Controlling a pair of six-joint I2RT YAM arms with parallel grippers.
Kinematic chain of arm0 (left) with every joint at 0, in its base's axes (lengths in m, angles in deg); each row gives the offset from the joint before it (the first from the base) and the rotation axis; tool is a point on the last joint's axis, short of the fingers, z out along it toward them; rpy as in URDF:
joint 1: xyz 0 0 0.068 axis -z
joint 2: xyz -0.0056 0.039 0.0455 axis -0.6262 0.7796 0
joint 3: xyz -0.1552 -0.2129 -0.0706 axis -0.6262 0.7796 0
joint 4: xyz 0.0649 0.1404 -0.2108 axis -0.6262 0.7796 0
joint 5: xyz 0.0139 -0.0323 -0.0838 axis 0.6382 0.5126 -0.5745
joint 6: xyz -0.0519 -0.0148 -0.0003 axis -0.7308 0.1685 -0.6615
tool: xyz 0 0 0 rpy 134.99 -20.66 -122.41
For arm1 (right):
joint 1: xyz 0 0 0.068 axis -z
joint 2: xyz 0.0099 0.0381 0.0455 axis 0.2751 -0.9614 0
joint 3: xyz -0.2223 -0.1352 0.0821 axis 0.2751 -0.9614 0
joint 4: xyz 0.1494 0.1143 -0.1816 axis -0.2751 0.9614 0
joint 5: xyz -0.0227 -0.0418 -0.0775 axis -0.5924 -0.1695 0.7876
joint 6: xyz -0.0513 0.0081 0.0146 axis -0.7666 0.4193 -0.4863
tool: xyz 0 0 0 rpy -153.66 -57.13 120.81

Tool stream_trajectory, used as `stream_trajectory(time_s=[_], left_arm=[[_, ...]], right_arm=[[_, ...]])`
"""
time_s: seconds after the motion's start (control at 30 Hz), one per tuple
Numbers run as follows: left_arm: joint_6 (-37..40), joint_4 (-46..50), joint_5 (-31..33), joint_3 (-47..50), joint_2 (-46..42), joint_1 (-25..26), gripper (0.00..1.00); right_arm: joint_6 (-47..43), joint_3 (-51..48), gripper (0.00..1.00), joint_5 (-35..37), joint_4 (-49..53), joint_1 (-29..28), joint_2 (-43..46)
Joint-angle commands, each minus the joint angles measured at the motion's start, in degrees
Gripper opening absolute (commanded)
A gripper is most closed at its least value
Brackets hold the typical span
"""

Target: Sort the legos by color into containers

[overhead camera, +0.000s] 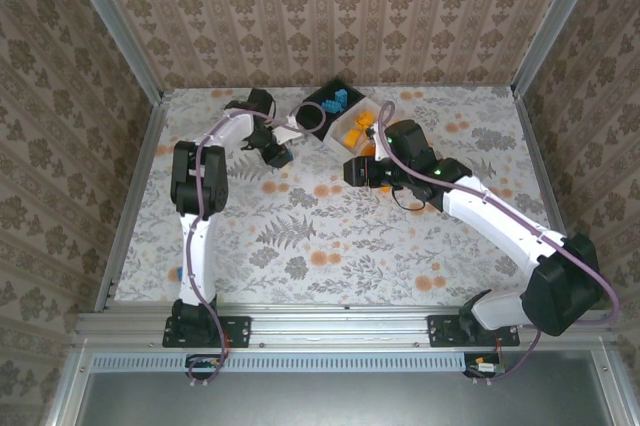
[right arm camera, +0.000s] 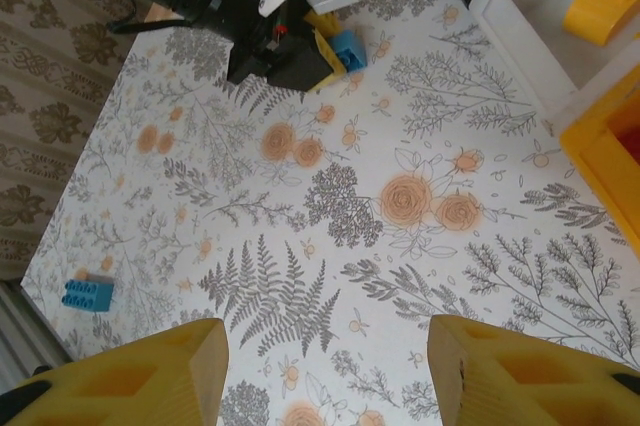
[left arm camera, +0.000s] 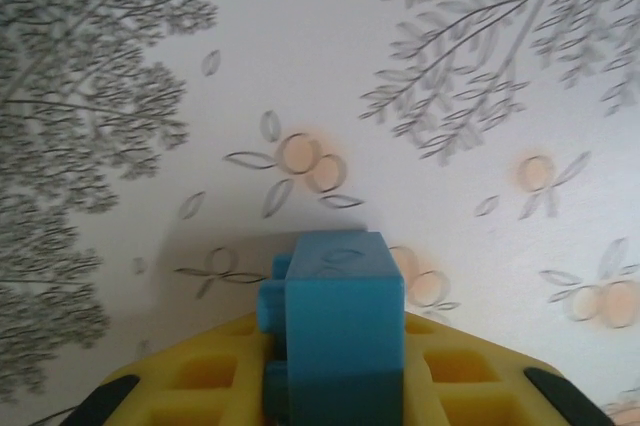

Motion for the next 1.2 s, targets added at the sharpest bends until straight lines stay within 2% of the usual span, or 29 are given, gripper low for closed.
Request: stream_trajectory(time_s=[0.0, 0.23, 0.33, 0.53, 0.93, 1.17], left_arm=[[-6.3, 3.2, -7.3, 1.1, -3.3, 0.8, 0.15], [-25.6, 0.2, -21.0, 2.9, -6.9, 0.5, 0.15], [-36.3, -4.4, -22.3, 5.3, -9.6, -0.2, 0.16], [-60.6, -19.5, -24.3, 8.5, -12.8, -3.4, 0.17], [-86.2, -27.6, -22.0, -23.6, 6.9, -1.3, 0.19], [-92.0, -27.5, -19.2, -36.9, 16.3, 0.3, 0.21]], right_arm=[[0.4, -2.3, 0.56, 1.9, -2.8, 0.6, 2.3], [2.4, -8.5, 0.56, 2.9, -7.9, 2.2, 5.5], [3.2, -11.2, 0.56, 3.0, -9.8, 2.4, 6.9], [5.0, -16.3, 0.56, 4.2, -10.6, 4.8, 11.9], [7.5, -22.2, 0.56, 7.9, -9.7, 7.0, 20.7], [7.9, -24.4, 0.56, 10.3, -8.7, 7.9, 25.0]])
